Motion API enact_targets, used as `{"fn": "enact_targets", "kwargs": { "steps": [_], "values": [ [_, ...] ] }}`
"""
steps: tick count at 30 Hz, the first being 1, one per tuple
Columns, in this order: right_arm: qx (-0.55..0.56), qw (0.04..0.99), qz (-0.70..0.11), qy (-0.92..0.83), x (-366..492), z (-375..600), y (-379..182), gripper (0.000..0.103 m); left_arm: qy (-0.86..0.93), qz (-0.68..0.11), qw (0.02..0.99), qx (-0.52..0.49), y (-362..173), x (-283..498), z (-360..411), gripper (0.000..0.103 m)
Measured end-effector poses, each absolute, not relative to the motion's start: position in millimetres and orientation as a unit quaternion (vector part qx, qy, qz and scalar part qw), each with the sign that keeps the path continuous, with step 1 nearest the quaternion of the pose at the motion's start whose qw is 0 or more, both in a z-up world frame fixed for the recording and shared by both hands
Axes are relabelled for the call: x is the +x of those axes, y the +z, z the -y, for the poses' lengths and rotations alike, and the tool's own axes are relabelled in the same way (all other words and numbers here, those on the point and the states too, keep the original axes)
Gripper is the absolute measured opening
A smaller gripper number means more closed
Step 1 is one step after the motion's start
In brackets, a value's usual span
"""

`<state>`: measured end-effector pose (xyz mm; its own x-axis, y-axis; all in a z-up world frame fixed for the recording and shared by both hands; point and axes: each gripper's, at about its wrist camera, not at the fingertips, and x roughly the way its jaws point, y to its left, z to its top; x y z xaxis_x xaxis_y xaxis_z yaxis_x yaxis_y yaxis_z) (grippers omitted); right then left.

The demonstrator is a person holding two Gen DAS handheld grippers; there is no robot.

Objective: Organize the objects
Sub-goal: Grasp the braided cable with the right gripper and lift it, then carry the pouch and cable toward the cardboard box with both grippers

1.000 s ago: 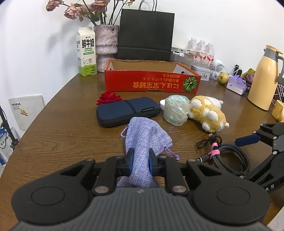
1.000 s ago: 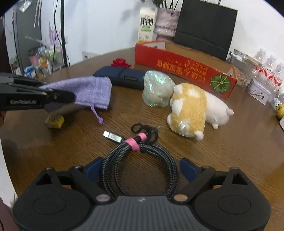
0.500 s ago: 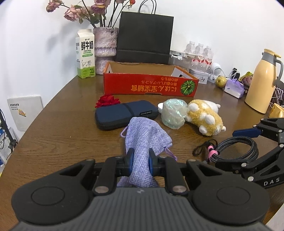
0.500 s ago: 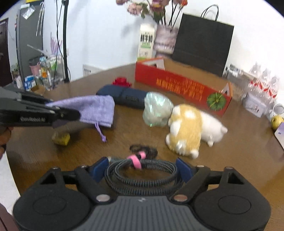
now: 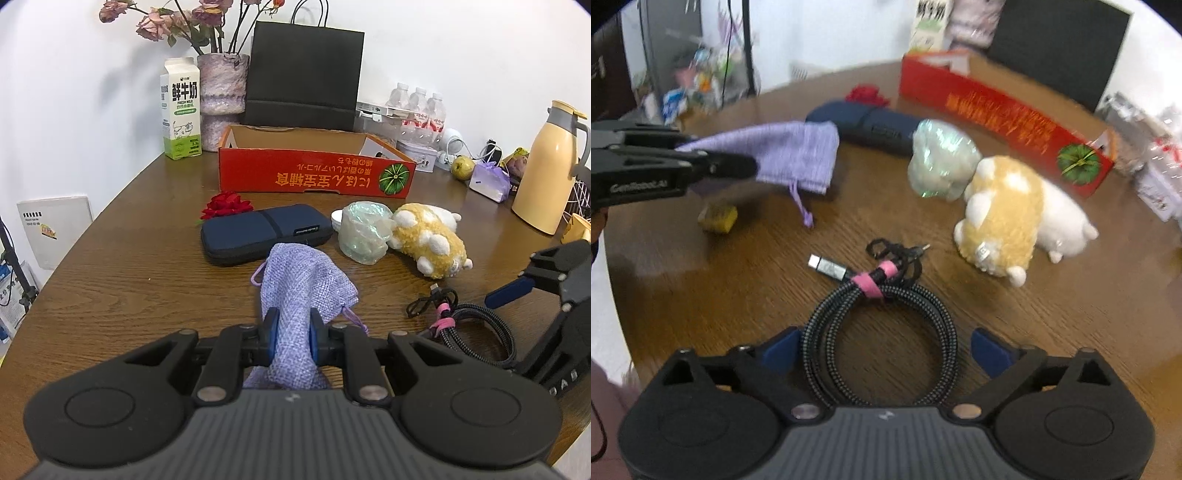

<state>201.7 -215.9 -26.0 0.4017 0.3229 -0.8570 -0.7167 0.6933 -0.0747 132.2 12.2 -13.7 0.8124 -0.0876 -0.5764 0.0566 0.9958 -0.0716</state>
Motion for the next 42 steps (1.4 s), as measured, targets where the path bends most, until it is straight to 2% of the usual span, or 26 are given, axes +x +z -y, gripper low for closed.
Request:
{"fn": "enact_targets", "kwargs": {
  "steps": [4, 6, 19, 30, 42],
  "values": [
    [-0.201, 0.78, -0.494, 0.328, 225, 214, -29, 0.101, -0.037, -0.306, 0.951, -0.03, -15, 132, -14, 0.016],
    [-0.196, 0.784, -0.489, 0.33, 225, 213, -25, 0.086, -0.037, -0.308, 0.95, -0.032, -16, 132, -15, 0.016],
    [-0.215, 0.814, -0.431, 0.324, 197, 208, -15, 0.085, -0.035, -0.301, 0.952, -0.035, -13, 132, -16, 0.016],
    [-0.152, 0.869, -0.345, 0.32, 190, 215, 1, 0.085, -0.033, -0.281, 0.959, -0.031, 2, 141, -14, 0.016],
    [-0.078, 0.907, -0.285, 0.298, 213, 220, 14, 0.085, -0.025, -0.255, 0.966, -0.031, 25, 180, -6, 0.016]
  ]
}}
